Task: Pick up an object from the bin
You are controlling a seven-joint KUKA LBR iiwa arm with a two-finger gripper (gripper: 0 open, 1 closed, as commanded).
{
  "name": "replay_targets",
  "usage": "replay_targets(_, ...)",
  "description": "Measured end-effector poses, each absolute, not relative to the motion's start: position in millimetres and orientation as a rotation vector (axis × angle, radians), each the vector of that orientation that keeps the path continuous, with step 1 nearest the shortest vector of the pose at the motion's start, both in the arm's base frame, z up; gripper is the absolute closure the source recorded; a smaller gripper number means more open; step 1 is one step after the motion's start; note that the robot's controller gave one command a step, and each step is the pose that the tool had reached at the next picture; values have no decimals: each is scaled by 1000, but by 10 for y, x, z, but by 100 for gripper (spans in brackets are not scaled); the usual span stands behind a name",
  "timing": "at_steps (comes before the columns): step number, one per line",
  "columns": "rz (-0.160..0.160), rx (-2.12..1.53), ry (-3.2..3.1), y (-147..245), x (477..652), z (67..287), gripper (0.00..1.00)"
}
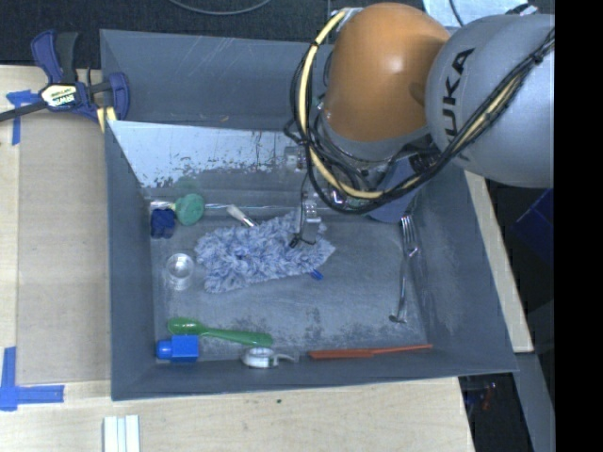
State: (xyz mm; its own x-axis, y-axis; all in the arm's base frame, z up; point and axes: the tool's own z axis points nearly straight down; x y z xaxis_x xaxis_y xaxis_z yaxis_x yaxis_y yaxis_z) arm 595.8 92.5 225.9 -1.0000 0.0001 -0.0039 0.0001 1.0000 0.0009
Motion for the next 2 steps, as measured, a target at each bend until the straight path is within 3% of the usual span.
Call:
replay_targets(1,1,-113,3132,574,6139,965,0)
replay_targets(2,3,-180,3120,554,6053,1500,0)
